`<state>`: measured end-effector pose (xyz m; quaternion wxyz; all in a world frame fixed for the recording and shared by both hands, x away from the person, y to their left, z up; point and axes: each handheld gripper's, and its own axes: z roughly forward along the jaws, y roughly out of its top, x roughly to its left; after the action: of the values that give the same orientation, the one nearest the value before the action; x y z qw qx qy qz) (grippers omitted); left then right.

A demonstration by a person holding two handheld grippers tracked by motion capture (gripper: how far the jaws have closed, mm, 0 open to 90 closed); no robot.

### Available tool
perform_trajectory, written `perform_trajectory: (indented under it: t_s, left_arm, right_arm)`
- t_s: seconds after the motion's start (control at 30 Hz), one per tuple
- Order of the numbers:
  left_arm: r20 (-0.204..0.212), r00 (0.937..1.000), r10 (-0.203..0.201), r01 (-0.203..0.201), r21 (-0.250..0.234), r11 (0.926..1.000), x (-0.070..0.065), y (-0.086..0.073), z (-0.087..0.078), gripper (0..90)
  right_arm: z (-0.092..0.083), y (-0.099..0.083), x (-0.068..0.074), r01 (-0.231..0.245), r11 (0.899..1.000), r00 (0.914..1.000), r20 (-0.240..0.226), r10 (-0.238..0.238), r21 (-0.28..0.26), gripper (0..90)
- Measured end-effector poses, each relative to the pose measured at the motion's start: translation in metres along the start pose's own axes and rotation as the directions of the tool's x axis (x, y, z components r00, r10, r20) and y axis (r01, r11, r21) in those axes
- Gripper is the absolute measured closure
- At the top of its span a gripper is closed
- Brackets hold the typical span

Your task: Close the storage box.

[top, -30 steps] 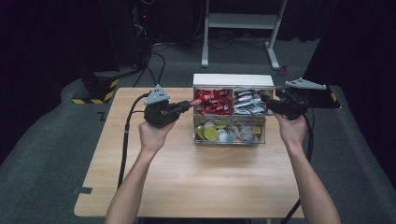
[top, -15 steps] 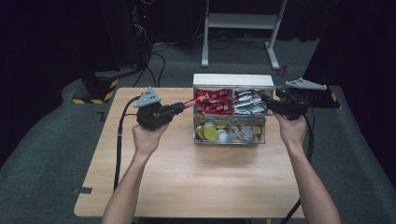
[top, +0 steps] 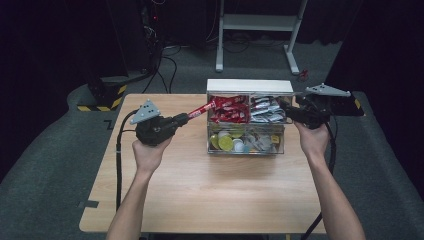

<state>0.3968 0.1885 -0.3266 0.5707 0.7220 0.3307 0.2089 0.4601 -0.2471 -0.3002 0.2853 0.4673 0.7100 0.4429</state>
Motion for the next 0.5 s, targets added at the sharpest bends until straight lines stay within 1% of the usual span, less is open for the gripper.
perform_trajectory:
  t_s: [0.07,0.13,0.3,0.33,0.4,0.5]
  left_arm:
    - [-0.003,1.0,0.001,-0.001,-0.001,1.0,0.001,-0.001,-0.001,85.8]
    - [0.002,0.9999,-0.013,0.013,-0.007,0.9999,0.003,-0.003,-0.004,85.9]
    - [-0.007,0.9999,-0.009,0.009,-0.013,0.9999,0.004,-0.003,-0.009,85.9]
    - [-0.009,0.9999,-0.01,0.01,-0.017,0.9998,0.004,-0.004,-0.012,85.9]
    - [-0.01,0.9999,-0.011,0.011,-0.016,0.9998,0.005,-0.005,-0.013,85.8]
    - [-0.022,0.9997,-0.009,0.009,-0.006,0.9999,0.006,-0.008,-0.016,85.8]
  right_arm:
    - [0.0,0.0,0.0,0.0,1.0,1.0,0.002,0.0,0.001,39.5]
    - [0.0,0.0,0.0,0.002,1.0,1.0,0.002,-0.002,0.001,39.5]
    - [0.0,-0.001,0.0,0.0,1.0,1.0,-0.002,0.0,-0.006,39.5]
    - [0.0,-0.001,0.0,0.001,1.0,1.0,-0.001,-0.001,-0.007,39.5]
    - [0.0,-0.001,0.0,0.0,1.0,1.0,-0.001,0.0,-0.008,39.5]
    - [0.0,-0.001,0.0,0.0,1.0,1.0,0.0,0.0,-0.008,39.6]
